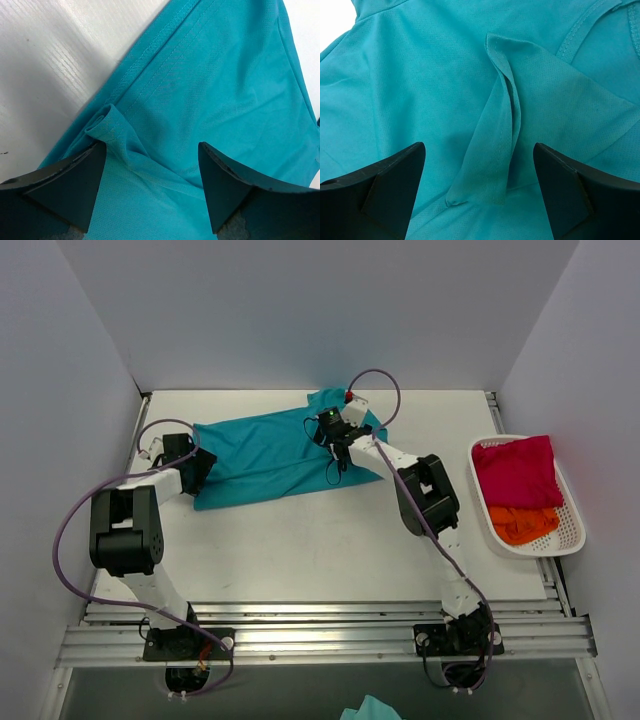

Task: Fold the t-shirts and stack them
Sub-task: Fold the flattened tshirt in 1/3 of the way

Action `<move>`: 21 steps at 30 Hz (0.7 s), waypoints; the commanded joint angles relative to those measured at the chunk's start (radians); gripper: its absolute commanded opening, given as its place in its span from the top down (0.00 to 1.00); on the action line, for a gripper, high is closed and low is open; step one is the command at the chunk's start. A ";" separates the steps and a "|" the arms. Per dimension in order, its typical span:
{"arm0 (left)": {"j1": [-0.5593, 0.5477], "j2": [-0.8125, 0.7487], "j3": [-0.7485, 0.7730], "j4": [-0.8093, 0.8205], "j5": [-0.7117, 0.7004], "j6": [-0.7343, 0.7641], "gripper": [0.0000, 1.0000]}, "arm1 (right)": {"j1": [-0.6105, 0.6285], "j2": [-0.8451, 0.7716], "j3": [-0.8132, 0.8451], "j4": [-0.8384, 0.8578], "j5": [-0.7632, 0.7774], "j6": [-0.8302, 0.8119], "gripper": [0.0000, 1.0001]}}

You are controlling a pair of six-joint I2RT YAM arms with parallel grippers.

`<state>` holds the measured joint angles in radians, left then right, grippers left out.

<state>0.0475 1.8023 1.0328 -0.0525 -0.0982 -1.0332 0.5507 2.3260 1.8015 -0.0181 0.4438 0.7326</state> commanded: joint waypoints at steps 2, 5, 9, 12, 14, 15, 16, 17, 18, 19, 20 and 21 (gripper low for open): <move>0.008 0.011 0.007 0.060 0.008 0.021 0.17 | -0.002 0.027 0.051 -0.003 0.019 0.014 0.15; 0.008 0.014 0.006 0.071 0.008 0.022 0.18 | -0.003 0.049 0.081 -0.003 0.009 0.017 0.16; 0.008 0.023 0.007 0.075 0.006 0.022 0.18 | 0.000 0.076 0.114 0.000 -0.010 0.027 0.15; 0.008 0.032 0.007 0.080 0.006 0.025 0.18 | 0.009 0.099 0.143 0.001 -0.014 0.027 0.15; 0.008 0.040 0.007 0.083 0.006 0.027 0.18 | 0.012 0.105 0.163 0.003 -0.016 0.027 0.15; 0.008 0.042 0.007 0.085 0.008 0.027 0.18 | 0.014 0.108 0.171 0.003 -0.017 0.027 0.15; 0.006 0.046 0.006 0.088 0.008 0.028 0.19 | 0.014 0.110 0.179 0.001 -0.019 0.027 0.15; 0.008 0.051 0.006 0.091 0.011 0.030 0.19 | 0.014 0.113 0.193 0.003 -0.020 0.028 0.15; 0.008 0.054 0.006 0.092 0.012 0.030 0.19 | 0.014 0.116 0.202 0.003 -0.024 0.027 0.15; 0.006 0.058 0.006 0.095 0.012 0.030 0.19 | 0.014 0.118 0.208 0.003 -0.028 0.027 0.15; 0.008 0.063 0.007 0.098 0.017 0.033 0.19 | 0.015 0.121 0.222 0.009 -0.033 0.028 0.14; 0.006 0.068 0.007 0.100 0.018 0.033 0.19 | 0.015 0.128 0.228 0.009 -0.037 0.030 0.14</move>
<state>0.0479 1.8351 1.0328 0.0261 -0.0948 -1.0222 0.5537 2.4443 1.9686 -0.0177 0.4107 0.7551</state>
